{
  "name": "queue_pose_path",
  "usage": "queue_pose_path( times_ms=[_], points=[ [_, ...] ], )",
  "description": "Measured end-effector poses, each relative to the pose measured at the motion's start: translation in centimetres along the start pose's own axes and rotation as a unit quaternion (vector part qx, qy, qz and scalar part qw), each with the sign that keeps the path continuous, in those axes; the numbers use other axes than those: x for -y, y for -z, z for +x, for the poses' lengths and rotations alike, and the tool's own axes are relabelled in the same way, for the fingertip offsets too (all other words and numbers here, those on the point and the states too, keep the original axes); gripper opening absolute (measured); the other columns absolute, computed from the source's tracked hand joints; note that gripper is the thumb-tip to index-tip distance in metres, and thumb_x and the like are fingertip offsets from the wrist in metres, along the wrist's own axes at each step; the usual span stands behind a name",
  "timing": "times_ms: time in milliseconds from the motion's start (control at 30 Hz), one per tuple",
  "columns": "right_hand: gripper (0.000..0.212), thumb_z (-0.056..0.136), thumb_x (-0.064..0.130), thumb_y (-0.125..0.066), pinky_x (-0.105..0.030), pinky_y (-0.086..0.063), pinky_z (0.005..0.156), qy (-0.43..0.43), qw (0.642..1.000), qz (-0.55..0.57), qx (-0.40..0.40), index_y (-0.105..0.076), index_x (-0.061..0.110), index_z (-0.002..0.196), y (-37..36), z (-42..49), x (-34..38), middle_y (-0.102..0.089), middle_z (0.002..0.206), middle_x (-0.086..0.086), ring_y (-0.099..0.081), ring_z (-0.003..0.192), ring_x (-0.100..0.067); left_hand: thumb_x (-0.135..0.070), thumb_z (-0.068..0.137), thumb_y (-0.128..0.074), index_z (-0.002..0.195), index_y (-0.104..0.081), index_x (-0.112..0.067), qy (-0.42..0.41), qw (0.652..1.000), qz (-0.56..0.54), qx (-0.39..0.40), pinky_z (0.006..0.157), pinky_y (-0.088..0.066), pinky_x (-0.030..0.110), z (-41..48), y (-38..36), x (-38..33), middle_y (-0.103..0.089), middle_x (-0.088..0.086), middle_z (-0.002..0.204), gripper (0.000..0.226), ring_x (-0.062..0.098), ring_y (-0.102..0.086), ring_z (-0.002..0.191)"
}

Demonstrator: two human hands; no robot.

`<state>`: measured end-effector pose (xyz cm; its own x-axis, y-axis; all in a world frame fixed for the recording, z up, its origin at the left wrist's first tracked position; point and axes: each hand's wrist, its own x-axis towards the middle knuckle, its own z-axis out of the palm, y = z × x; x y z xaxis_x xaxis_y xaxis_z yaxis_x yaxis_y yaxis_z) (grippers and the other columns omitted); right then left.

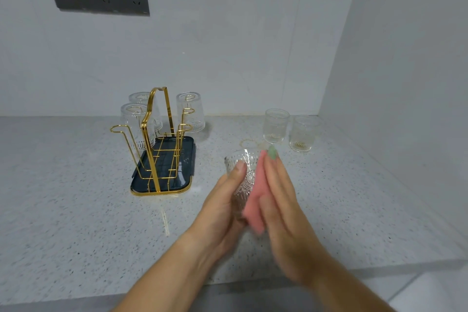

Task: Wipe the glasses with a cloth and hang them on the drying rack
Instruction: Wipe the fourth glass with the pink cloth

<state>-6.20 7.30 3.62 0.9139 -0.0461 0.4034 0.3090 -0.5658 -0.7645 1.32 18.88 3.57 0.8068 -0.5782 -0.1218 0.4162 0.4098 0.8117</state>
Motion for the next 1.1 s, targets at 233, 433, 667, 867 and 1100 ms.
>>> queue_pose_path(
  times_ms=[233, 433, 667, 867, 1100],
  points=[
    [0.056, 0.109, 0.040, -0.024, -0.016, 0.001, 0.126, -0.014, 1.000, 0.007, 0.009, 0.003, 0.043, 0.159, 0.1, 0.6, 0.6, 0.011, 0.166, 0.034, 0.010, 0.152, 0.013, -0.050, 0.103, -0.046, 0.116, -0.080, -0.017, -0.025, 0.999, -0.032, -0.015, 0.110, -0.047, 0.047, -0.7, -1.3, -0.6, -0.076, 0.010, 0.124, 0.049, 0.021, -0.073, 0.115],
    [0.052, 0.111, 0.039, -0.024, -0.013, 0.000, 0.124, -0.020, 1.000, 0.009, 0.014, -0.001, 0.044, 0.158, -0.7, -0.2, -0.2, 0.009, 0.167, 0.032, 0.006, 0.152, 0.012, -0.047, 0.080, -0.078, 0.135, -0.050, -0.005, -0.050, 0.996, -0.001, -0.076, 0.091, -0.062, 0.046, -0.5, -0.7, -0.2, -0.073, 0.012, 0.112, 0.075, 0.027, -0.077, 0.100],
    [0.055, 0.106, 0.048, -0.021, -0.012, -0.004, 0.120, -0.055, 0.996, 0.069, -0.002, 0.001, 0.050, 0.157, 0.3, 1.4, 1.0, 0.004, 0.161, 0.043, 0.001, 0.148, 0.021, -0.040, 0.105, -0.043, 0.117, -0.080, -0.012, -0.040, 0.998, -0.033, -0.021, 0.103, -0.051, 0.044, -0.8, -1.2, -0.3, -0.075, 0.013, 0.125, 0.047, 0.028, -0.071, 0.119],
    [0.055, 0.111, 0.035, -0.026, -0.010, 0.003, 0.122, -0.005, 1.000, 0.000, 0.017, 0.004, 0.045, 0.156, -0.8, -1.1, 0.5, 0.015, 0.167, 0.030, 0.012, 0.152, 0.012, -0.053, 0.090, -0.071, 0.139, -0.054, -0.011, -0.047, 0.998, -0.012, -0.040, 0.100, -0.057, 0.045, -0.7, -0.6, -0.6, -0.073, 0.016, 0.128, 0.067, 0.029, -0.071, 0.119],
    [0.054, 0.106, 0.049, -0.023, -0.014, -0.020, 0.121, -0.083, 0.989, 0.120, -0.019, -0.005, 0.054, 0.157, 1.7, 2.2, 1.1, -0.010, 0.160, 0.042, -0.019, 0.141, 0.026, -0.045, 0.108, -0.038, 0.131, -0.072, -0.014, -0.025, 0.999, -0.035, -0.016, 0.117, -0.041, 0.053, -0.6, -1.4, 0.2, -0.071, 0.013, 0.134, 0.052, 0.031, -0.064, 0.129]
  ],
)
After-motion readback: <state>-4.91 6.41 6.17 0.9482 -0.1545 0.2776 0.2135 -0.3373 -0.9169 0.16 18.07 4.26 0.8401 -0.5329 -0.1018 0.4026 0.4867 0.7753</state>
